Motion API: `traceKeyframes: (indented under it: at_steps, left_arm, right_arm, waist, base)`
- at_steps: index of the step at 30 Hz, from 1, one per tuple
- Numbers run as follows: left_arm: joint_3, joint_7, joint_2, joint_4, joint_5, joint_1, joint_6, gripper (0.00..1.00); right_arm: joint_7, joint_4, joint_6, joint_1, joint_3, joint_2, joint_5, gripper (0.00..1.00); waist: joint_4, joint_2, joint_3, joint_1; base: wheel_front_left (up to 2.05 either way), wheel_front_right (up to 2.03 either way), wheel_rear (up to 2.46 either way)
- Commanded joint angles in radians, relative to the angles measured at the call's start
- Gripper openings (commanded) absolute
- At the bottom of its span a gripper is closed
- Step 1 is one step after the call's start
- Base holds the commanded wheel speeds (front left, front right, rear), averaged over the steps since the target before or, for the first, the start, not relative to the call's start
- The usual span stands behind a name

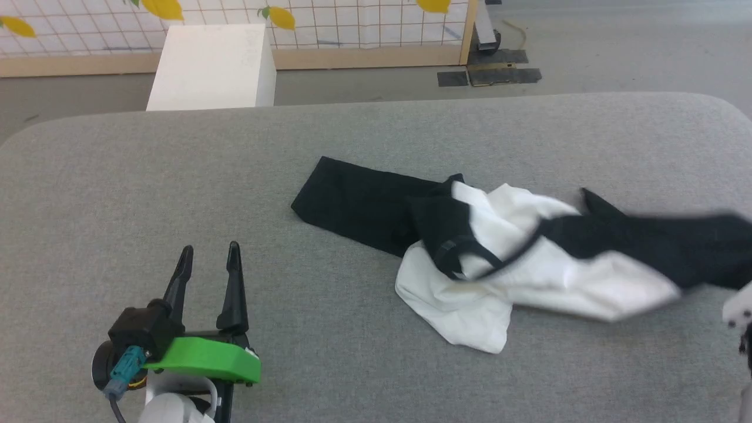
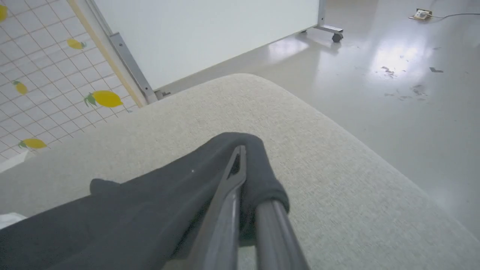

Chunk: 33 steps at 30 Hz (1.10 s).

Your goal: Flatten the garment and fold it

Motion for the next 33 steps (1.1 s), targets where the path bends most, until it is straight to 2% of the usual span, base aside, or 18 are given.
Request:
traceKeyframes:
  at_steps: [1,2,3,4,5,9,13,16,20,25,31,33]
  left_arm:
    - [-0.003,-0.004,-0.003,0.002,-0.004,0.015,-0.004,1.00]
    - [-0.004,-0.004,-0.003,0.002,-0.004,0.016,-0.004,1.00]
    - [-0.007,-0.004,-0.003,0.003,-0.004,0.017,-0.005,1.00]
    - [-0.008,-0.004,-0.003,0.004,-0.003,0.017,-0.005,1.00]
    - [-0.010,-0.004,-0.003,0.005,-0.004,0.018,-0.005,1.00]
    - [-0.020,-0.004,-0.003,0.012,-0.008,0.012,-0.008,1.00]
    - [-0.034,-0.004,-0.003,0.018,-0.017,-0.006,-0.011,1.00]
    - [-0.061,-0.004,-0.003,0.025,-0.026,-0.047,-0.014,1.00]
    - [-0.144,0.031,-0.003,0.080,-0.069,-0.138,-0.018,1.00]
    - [-0.290,0.196,-0.003,0.155,-0.231,-0.288,-0.010,1.00]
    - [-0.424,0.441,-0.003,0.271,-0.398,-0.454,0.086,1.00]
    - [-0.458,0.510,-0.003,0.309,-0.420,-0.499,0.122,1.00]
  right_arm:
    - [0.040,-0.036,-0.001,0.030,-0.022,0.037,-0.022,0.00]
    - [0.074,-0.059,-0.001,0.050,-0.030,0.051,-0.030,0.00]
    - [0.113,-0.085,-0.001,0.073,-0.027,0.064,-0.023,0.34]
    - [0.142,-0.104,-0.001,0.091,-0.012,0.070,-0.010,0.53]
    - [0.178,-0.125,-0.001,0.116,0.014,0.073,0.014,1.00]
    - [0.274,-0.187,-0.001,0.228,0.187,0.075,0.168,1.00]
    - [0.315,-0.363,-0.001,0.340,0.340,0.076,0.222,1.00]
    - [0.279,-0.535,-0.001,0.396,0.424,0.076,0.196,1.00]
    - [0.151,-0.718,-0.001,0.426,0.527,0.076,0.117,1.00]
    - [0.027,-0.737,-0.001,0.415,0.612,0.076,0.080,1.00]
    - [-0.014,-0.692,-0.001,0.384,0.674,0.076,0.105,1.00]
    - [-0.019,-0.682,-0.001,0.377,0.685,0.076,0.109,1.00]
  waist:
    - [-0.009,-0.0001,-0.005,0.0000]
    - [-0.012,-0.0001,-0.005,0.0000]
    - [-0.015,-0.0001,-0.006,0.0000]
    - [-0.018,-0.0001,-0.006,0.0000]
    - [-0.021,-0.0001,-0.006,0.0000]
    - [-0.029,-0.0001,-0.002,0.0000]
    - [-0.047,-0.0001,0.014,0.0000]
    - [-0.064,-0.0001,0.037,0.0000]
    - [-0.100,-0.0001,0.071,0.0000]
    - [-0.126,-0.0001,0.101,0.0000]
    - [-0.153,-0.0001,0.126,0.0000]
    - [-0.160,-0.0001,0.133,0.0000]
  base:
    - [0.00,0.00,0.00]
    - [0.00,0.00,0.00]
    - [0.00,0.00,0.00]
    - [0.00,0.00,0.00]
    - [0.00,0.00,0.00]
    - [0.00,0.00,0.00]
    - [0.00,0.00,0.00]
    - [0.00,0.00,0.00]
    - [0.00,0.00,0.00]
    - [0.00,0.00,0.00]
    - [0.00,0.00,0.00]
    - [0.00,0.00,0.00]
